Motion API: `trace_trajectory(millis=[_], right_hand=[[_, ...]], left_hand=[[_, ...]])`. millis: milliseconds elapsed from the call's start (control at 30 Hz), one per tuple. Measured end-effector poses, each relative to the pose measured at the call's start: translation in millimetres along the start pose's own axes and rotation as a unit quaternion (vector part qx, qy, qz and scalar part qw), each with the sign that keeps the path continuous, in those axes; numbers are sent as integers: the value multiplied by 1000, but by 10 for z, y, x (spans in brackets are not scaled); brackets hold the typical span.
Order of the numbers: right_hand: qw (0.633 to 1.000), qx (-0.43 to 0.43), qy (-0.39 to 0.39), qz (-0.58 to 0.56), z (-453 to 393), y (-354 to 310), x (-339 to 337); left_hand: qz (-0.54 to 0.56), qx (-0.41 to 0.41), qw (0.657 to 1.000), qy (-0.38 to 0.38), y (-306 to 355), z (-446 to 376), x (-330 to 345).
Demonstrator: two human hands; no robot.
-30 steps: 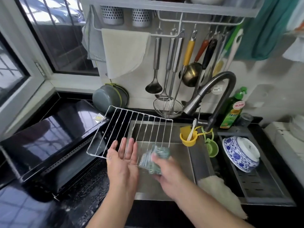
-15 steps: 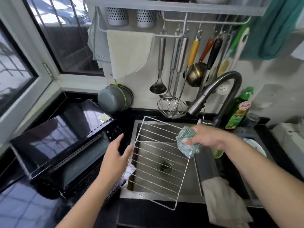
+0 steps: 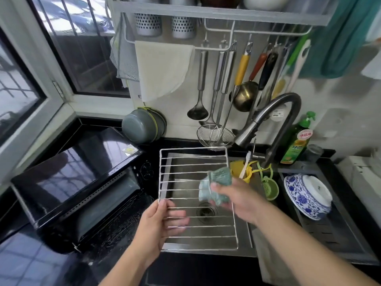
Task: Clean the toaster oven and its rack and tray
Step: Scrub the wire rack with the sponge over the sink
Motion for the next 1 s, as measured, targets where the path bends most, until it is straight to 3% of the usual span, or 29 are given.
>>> trace_trajectory(millis=[67, 133, 233, 333, 467, 567, 733, 867, 1000], right_hand=[[998, 33, -39, 29, 105, 126, 58], [998, 46, -28, 35, 74, 81, -21], [994, 36, 61, -80, -150, -172, -308], [986, 4, 78, -147, -217, -282, -238], [998, 49, -12, -48, 102, 181, 191], [995, 75, -68, 14, 183, 240, 143], [992, 17, 63, -105, -115, -238, -280], [999, 36, 4, -18, 122, 91, 86], [993, 75, -75, 58, 313, 374, 141]], left_hand=[[8, -15, 1000, 0, -30, 47, -15], [14, -40, 999, -26, -5, 86, 43], [-35, -47, 997, -43, 95, 81, 100], [-54, -22, 998, -32, 208, 61, 123], [-14, -9, 1000, 25, 208, 69, -51], [3, -42, 999, 9, 72, 175, -33], [-81, -37, 996, -23, 30, 212, 154], [-21, 8, 999, 43, 196, 122, 78], [2, -9, 998, 65, 143, 137, 20]])
Point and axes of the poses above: each hand's wrist, its own z-axis away from the middle knuckle, its own x-axis out of the palm, y = z × x, the point moved 6 cm from there along -z, towards the middle knuckle, and after that the axes turned 9 degrees about z, right-handed, at the moved point
